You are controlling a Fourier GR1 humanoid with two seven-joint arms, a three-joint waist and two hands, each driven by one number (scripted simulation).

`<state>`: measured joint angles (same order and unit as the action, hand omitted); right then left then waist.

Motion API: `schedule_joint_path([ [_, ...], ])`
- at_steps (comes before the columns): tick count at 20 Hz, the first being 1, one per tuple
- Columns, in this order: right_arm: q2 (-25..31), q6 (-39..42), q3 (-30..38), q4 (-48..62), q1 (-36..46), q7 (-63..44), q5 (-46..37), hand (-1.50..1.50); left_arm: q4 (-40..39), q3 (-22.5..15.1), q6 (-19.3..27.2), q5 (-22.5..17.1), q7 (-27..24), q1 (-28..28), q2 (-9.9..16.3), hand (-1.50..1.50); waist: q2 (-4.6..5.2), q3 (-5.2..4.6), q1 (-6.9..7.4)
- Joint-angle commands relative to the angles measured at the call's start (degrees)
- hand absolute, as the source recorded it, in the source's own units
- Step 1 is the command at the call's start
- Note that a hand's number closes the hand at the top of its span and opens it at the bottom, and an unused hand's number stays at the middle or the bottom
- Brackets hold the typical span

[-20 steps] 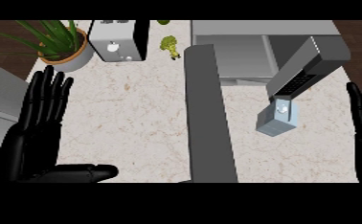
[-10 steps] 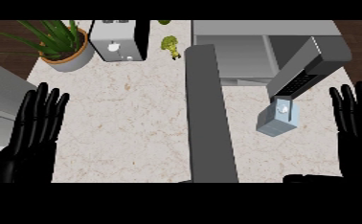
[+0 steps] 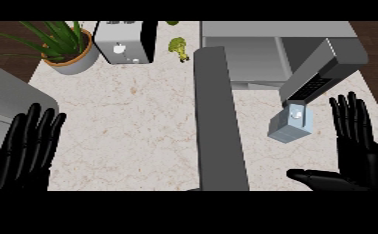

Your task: Pick up the milk, place it into the microwave and close the microwave

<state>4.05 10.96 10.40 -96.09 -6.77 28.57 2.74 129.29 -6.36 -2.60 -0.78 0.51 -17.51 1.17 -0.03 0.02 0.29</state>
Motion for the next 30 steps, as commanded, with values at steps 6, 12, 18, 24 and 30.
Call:
schedule_joint_path([
  [6,3.22,0.87,5.11,21.62,4.16,14.14,-1.58,-1.50,3.03,0.48,-1.53,-1.70,0.61,-2.68,0.79,-1.50,0.04,0.02,0.09],
  [12,3.49,-0.88,5.01,34.37,10.33,20.97,-3.90,-1.50,0.14,-4.42,0.18,2.36,-3.57,-5.18,-0.92,-1.50,0.04,0.00,0.15],
  [18,6.56,6.44,7.02,48.10,11.66,30.83,-1.35,-1.50,2.22,-3.54,1.87,2.76,0.71,-2.10,-0.55,-1.50,0.09,0.04,0.12],
  [24,8.82,3.74,7.82,60.92,21.24,33.91,-2.46,-1.50,5.19,-4.68,1.60,3.39,1.52,-3.86,-0.35,-1.50,0.10,0.05,0.30],
  [30,9.30,1.91,8.43,71.60,26.69,39.27,-4.23,-1.50,1.57,-1.72,-0.48,0.29,-2.43,-3.47,0.79,-1.50,0.42,0.14,0.99],
])
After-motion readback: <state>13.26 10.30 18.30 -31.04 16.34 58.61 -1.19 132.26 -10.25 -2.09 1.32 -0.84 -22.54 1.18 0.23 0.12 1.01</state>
